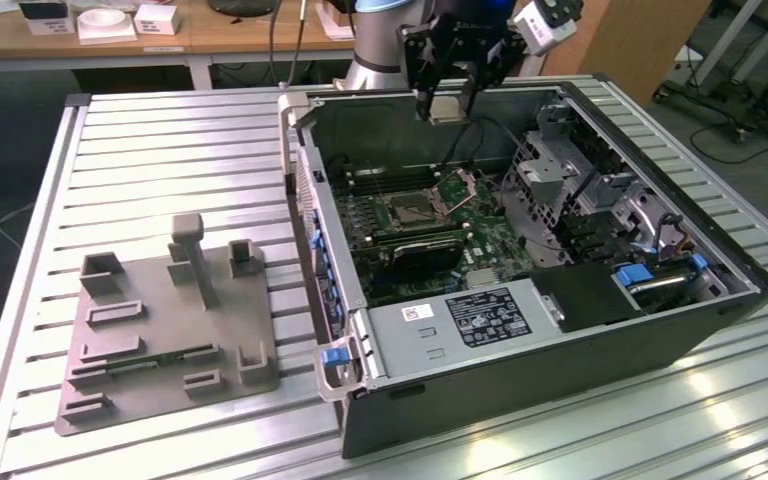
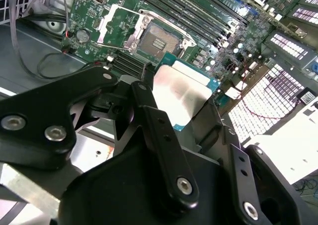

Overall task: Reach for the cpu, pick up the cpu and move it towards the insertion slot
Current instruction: 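Pick up the cpu and move it towards the insertion slot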

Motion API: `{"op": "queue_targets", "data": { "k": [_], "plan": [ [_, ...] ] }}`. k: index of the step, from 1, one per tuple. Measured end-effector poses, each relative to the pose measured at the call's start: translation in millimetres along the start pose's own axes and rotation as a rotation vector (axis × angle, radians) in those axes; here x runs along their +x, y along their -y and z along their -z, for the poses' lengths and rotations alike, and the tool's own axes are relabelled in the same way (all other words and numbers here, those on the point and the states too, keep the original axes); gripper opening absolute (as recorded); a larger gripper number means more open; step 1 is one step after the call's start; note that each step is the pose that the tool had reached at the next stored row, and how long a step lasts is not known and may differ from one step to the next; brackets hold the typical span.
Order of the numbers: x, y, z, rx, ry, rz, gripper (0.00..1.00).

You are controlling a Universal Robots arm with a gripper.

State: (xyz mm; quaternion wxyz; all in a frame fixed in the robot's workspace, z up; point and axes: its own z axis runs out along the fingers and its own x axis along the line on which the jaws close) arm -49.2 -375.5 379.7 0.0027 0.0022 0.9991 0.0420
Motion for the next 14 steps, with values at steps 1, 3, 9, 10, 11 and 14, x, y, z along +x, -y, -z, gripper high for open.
{"op": "queue_targets", "data": {
  "k": [1, 3, 9, 10, 11, 14],
  "plan": [
    [0.0, -0.2, 0.0, 0.0000, 0.0000, 0.000, 0.55],
    [0.0, -0.6, -0.1, -0.0001, 0.0000, 0.000, 0.55],
    [0.0, -1.6, -0.2, -0.0001, 0.0000, 0.000, 0.55],
    [0.0, -1.8, -0.1, 0.0000, 0.0000, 0.000, 0.55],
    [0.0, -2.0, -0.2, 0.0000, 0.0000, 0.000, 0.55],
    [0.0, -2.7, -0.2, 0.0000, 0.0000, 0.000, 0.55]
  ]
}}
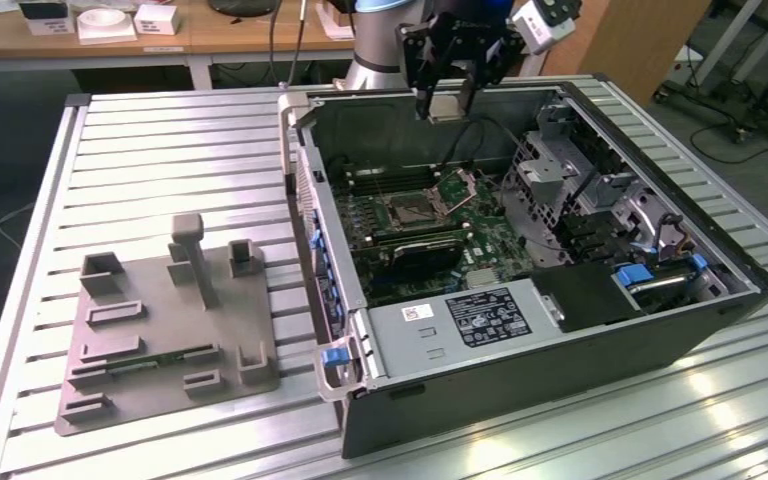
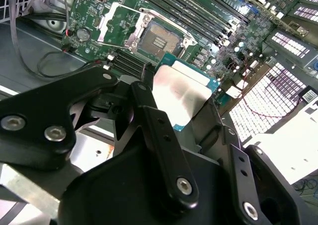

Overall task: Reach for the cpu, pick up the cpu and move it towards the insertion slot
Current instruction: 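Pick up the cpu and move it towards the insertion slot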

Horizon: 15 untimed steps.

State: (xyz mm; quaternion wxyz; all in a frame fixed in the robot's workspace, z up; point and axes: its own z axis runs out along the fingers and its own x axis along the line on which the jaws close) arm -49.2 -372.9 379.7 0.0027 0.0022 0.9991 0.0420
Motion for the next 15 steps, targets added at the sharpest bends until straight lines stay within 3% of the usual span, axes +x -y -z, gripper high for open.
{"op": "queue_targets", "data": {
  "k": [15],
  "plan": [
    [0.0, -3.4, -0.3, 0.0000, 0.0000, 0.000, 0.55]
  ]
}}
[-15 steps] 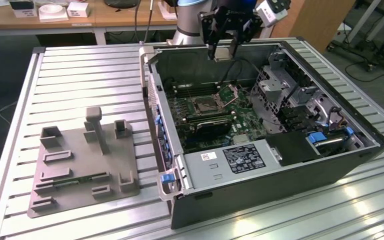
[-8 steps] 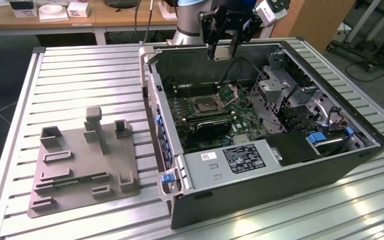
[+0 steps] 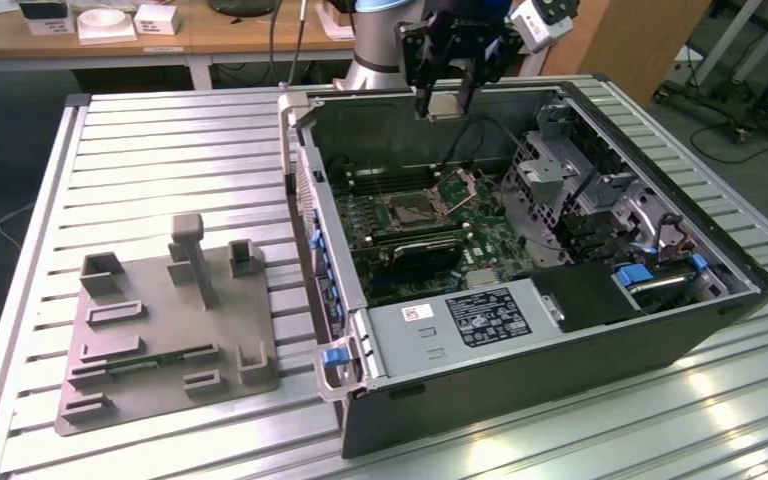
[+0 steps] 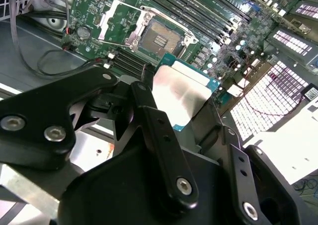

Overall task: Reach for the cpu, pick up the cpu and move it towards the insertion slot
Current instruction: 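Pick up the cpu and move it towards the insertion slot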

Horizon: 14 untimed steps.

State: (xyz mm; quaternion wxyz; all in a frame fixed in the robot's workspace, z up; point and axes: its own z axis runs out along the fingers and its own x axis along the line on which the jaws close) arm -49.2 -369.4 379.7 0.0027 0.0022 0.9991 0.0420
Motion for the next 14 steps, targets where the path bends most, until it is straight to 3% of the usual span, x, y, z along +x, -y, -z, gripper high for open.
{"op": "queue_targets", "data": {
  "k": [3, 14],
  "plan": [
    [0.0, -4.1, -0.3, 0.0001, 0.0000, 0.000, 0.55],
    [0.0, -6.2, -0.5, 0.0000, 0.0000, 0.000, 0.55]
  ]
}}
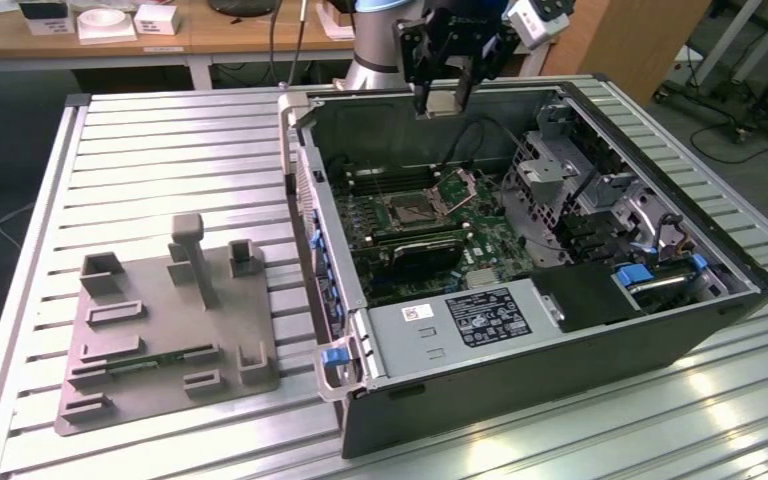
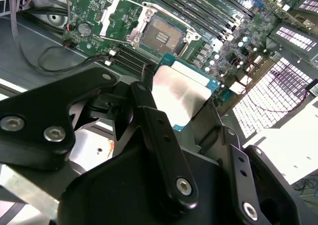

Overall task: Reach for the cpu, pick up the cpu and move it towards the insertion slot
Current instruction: 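Pick up the cpu and move it towards the insertion slot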

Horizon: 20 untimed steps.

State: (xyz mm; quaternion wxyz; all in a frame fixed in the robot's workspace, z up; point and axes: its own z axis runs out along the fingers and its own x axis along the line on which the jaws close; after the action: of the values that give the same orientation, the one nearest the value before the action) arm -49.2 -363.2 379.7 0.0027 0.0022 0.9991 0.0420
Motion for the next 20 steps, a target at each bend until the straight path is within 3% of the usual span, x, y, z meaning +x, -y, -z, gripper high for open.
{"op": "queue_targets", "data": {
  "k": [20],
  "plan": [
    [0.0, -4.8, -0.4, 0.0000, 0.0000, 0.000, 0.55]
  ]
}}
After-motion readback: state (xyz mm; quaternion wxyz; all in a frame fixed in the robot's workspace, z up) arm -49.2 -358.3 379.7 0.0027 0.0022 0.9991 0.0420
